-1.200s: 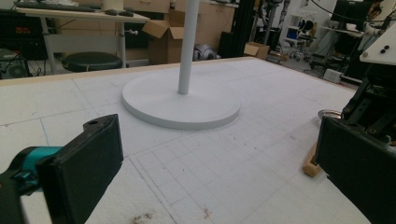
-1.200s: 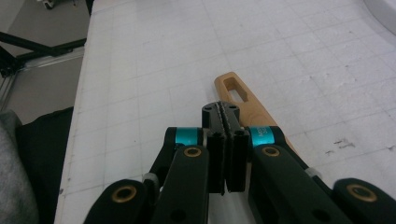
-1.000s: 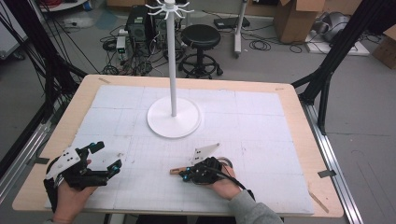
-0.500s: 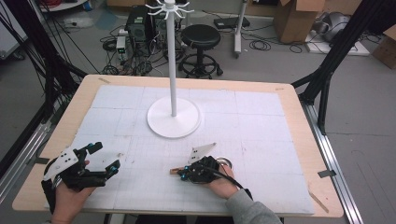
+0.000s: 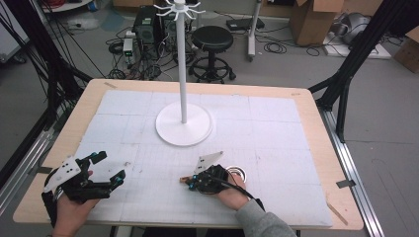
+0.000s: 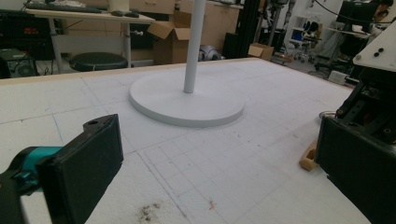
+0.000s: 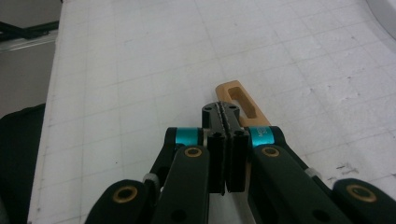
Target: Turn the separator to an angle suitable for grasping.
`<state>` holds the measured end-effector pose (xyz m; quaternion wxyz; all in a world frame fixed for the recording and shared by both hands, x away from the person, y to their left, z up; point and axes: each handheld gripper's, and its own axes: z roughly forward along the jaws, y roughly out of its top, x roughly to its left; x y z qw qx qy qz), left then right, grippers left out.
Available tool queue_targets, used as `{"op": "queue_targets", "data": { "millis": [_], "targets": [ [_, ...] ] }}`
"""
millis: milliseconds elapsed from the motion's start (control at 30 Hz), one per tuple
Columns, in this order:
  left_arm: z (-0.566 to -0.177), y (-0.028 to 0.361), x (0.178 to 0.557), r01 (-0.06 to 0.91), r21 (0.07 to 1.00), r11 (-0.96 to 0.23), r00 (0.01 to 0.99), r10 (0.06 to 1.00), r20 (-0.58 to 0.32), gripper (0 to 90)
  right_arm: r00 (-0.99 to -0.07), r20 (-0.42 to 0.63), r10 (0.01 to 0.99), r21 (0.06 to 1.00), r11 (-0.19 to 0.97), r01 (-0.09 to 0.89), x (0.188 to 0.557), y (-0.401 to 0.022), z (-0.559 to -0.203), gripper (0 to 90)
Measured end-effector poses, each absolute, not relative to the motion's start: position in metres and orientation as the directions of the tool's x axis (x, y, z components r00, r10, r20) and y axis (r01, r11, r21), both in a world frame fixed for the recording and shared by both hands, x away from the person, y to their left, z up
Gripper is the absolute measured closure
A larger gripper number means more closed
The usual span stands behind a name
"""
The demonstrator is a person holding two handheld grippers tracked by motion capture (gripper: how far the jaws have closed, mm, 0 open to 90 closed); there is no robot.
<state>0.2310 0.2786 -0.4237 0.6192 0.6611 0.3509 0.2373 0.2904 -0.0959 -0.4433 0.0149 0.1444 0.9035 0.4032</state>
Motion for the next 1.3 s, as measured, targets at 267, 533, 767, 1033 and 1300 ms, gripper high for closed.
{"op": "queue_targets", "data": {
  "millis": [267, 533, 767, 1033, 1300],
  "targets": [
    [-0.424, 0.281, 0.229, 0.173, 0.985, 0.014, 0.637, 0.761, -0.122, 1.8, -0.954, 0.088, 0.287, 0.731, 0.632, 0.257, 0.293, -0.093, -0.443, 90.0],
    [-0.424, 0.281, 0.228, 0.174, 0.985, 0.015, 0.636, 0.762, -0.124, 1.8, -0.951, 0.070, 0.300, 0.722, 0.642, 0.256, 0.295, -0.088, -0.443, 90.0],
    [-0.424, 0.284, 0.226, 0.174, 0.984, 0.022, 0.629, 0.766, -0.129, 1.8, -0.946, 0.070, 0.317, 0.721, 0.640, 0.267, 0.299, -0.084, -0.442, 90.0],
    [-0.424, 0.286, 0.225, 0.175, 0.984, 0.020, 0.628, 0.768, -0.127, 1.8, -0.940, 0.075, 0.333, 0.715, 0.639, 0.284, 0.303, -0.083, -0.442, 90.0],
    [-0.424, 0.287, 0.223, 0.174, 0.984, 0.021, 0.625, 0.770, -0.127, 1.8, -0.934, 0.082, 0.348, 0.708, 0.639, 0.301, 0.306, -0.079, -0.441, 90.0]
  ]
}}
